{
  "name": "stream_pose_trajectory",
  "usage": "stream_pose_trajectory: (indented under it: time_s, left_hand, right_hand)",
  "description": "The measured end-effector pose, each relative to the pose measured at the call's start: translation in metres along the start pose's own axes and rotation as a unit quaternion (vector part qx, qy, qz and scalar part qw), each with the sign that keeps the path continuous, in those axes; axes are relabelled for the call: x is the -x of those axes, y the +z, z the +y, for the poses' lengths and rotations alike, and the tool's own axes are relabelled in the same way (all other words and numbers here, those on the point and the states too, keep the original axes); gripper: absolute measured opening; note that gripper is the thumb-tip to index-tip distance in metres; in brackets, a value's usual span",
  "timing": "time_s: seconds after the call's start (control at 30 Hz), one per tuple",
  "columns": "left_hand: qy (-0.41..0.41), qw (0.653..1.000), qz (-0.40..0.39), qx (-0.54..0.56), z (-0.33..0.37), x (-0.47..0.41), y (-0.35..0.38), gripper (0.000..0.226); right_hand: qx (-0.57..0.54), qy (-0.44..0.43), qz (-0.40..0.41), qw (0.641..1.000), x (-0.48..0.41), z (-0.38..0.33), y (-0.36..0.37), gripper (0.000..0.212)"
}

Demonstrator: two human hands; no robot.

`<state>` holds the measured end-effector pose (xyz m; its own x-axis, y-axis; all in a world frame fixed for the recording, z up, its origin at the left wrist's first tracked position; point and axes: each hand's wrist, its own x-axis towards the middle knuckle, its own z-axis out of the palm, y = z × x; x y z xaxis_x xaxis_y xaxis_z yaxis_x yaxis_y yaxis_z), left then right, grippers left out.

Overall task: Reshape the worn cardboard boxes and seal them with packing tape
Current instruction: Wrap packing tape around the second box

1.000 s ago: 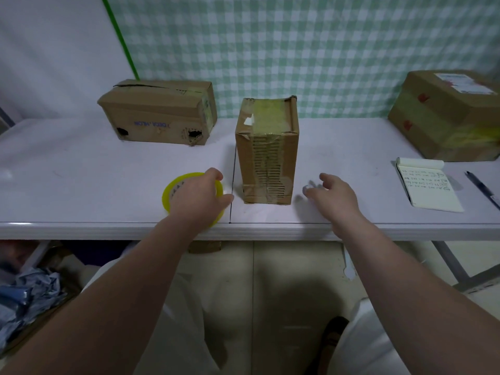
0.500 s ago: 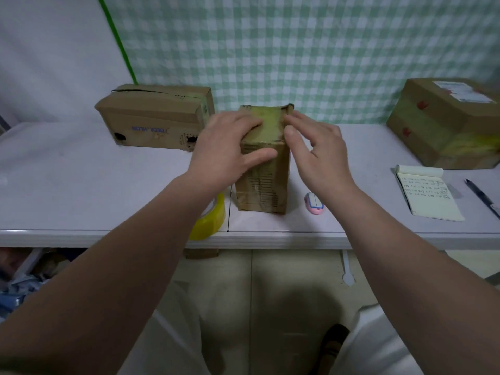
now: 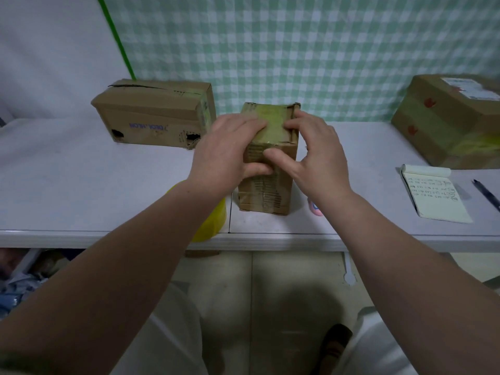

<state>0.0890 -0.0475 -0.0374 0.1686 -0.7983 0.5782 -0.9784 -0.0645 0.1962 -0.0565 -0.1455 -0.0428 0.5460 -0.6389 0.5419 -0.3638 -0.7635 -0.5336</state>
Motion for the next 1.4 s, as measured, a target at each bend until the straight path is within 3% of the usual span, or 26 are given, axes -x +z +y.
stream_pose_trajectory:
  time_s: [0.47,0.6,0.7,0.77,0.9,0.97,1.03,1.1,1.2,1.27,1.33,1.4]
  left_hand:
    - [-0.005,0.998,-0.060,0.001,-0.004,0.006,-0.010,0.093]
    - [-0.054,0.990,-0.072,0.107,0.008,0.012,-0.019,0.075]
    - [-0.138,0.967,-0.007,0.214,0.023,0.013,-0.028,0.037]
    - [-0.197,0.946,0.028,0.257,0.032,0.009,-0.033,0.027]
    - [-0.314,0.913,0.000,0.261,0.031,-0.001,-0.044,0.071]
    - [-0.363,0.859,-0.037,0.359,0.026,-0.002,-0.053,0.081]
    - [-0.378,0.818,-0.101,0.421,0.022,-0.001,-0.059,0.064]
    - [-0.363,0.818,-0.137,0.426,0.021,0.002,-0.061,0.049]
    - [-0.345,0.826,-0.174,0.410,0.024,0.005,-0.062,0.050]
    - [-0.329,0.826,-0.210,0.406,0.028,0.009,-0.065,0.062]
    - [-0.298,0.826,-0.248,0.409,0.033,0.013,-0.068,0.074]
    - [-0.239,0.834,-0.283,0.409,0.039,0.019,-0.069,0.069]
  right_hand:
    - [0.045,-0.007,-0.037,0.998,0.012,-0.004,0.005,0.081]
    - [-0.086,0.013,-0.057,0.995,0.020,-0.012,-0.001,0.070]
    - [-0.235,0.073,-0.058,0.968,0.029,-0.024,-0.008,0.038]
    - [-0.315,0.103,-0.041,0.943,0.031,-0.027,-0.011,0.021]
    - [-0.409,0.128,-0.039,0.903,0.035,-0.031,-0.014,0.015]
    - [-0.430,0.131,-0.052,0.892,0.040,-0.031,-0.017,0.020]
    - [-0.461,0.147,-0.062,0.873,0.043,-0.030,-0.021,0.030]
    - [-0.496,0.191,-0.072,0.844,0.047,-0.031,-0.025,0.036]
    - [-0.474,0.277,-0.125,0.827,0.055,-0.027,-0.025,0.033]
    - [-0.481,0.326,-0.185,0.793,0.060,-0.026,-0.022,0.051]
    - [-0.525,0.389,-0.206,0.729,0.061,-0.022,-0.019,0.074]
    - [-0.522,0.439,-0.209,0.701,0.061,-0.016,-0.019,0.086]
